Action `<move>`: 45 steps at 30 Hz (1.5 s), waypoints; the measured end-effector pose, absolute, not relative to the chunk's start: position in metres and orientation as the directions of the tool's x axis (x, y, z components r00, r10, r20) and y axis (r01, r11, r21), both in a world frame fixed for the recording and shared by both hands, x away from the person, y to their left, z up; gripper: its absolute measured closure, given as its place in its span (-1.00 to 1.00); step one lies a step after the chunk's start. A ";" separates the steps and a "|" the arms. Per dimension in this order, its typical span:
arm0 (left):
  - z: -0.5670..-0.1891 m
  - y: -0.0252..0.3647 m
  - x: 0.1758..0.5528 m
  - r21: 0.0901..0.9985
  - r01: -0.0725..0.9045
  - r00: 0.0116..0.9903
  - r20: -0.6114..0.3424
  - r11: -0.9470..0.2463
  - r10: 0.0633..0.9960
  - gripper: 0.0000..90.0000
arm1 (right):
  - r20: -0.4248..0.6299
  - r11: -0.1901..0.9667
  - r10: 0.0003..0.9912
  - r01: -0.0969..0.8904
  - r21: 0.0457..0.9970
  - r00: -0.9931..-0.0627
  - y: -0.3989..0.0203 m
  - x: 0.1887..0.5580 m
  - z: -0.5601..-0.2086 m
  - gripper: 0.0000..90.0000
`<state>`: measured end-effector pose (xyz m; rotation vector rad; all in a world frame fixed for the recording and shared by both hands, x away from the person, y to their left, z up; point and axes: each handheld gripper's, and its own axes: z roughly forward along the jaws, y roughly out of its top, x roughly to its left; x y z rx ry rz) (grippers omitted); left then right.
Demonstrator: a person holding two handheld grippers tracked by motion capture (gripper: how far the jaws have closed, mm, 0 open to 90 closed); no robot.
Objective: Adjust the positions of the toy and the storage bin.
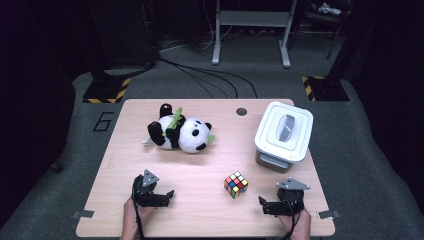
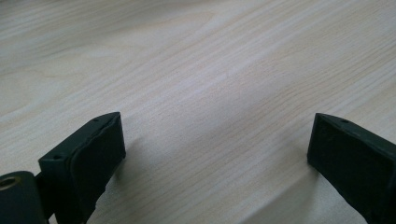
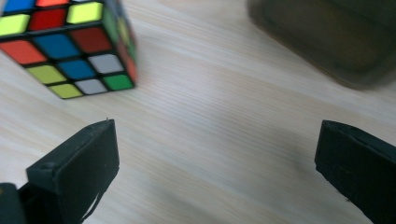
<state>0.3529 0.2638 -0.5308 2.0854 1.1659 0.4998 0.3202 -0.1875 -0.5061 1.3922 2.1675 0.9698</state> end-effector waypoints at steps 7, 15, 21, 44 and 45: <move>-0.531 0.263 0.354 0.719 0.592 0.525 -0.002 -0.363 0.851 -0.93 | 0.044 0.325 0.856 0.602 0.729 -0.515 -0.158 0.323 -0.500 -1.00; -0.531 0.263 0.354 0.721 0.588 0.526 0.003 -0.366 0.851 -0.93 | 0.029 0.389 0.814 0.581 0.715 -0.580 -0.120 0.333 -0.497 -1.00; -0.531 0.263 0.354 0.721 0.588 0.526 0.003 -0.366 0.851 -0.93 | 0.017 0.408 0.798 0.560 0.721 -0.602 -0.105 0.344 -0.493 -1.00; -0.531 0.263 0.354 0.725 0.585 0.519 0.010 -0.364 0.855 -0.93 | -0.011 0.429 0.808 0.576 0.696 -0.589 -0.084 0.358 -0.500 -0.27; -0.531 0.263 0.354 0.723 0.586 0.521 0.009 -0.365 0.853 -0.93 | -0.004 0.421 0.809 0.575 0.701 -0.588 -0.082 0.357 -0.499 -0.26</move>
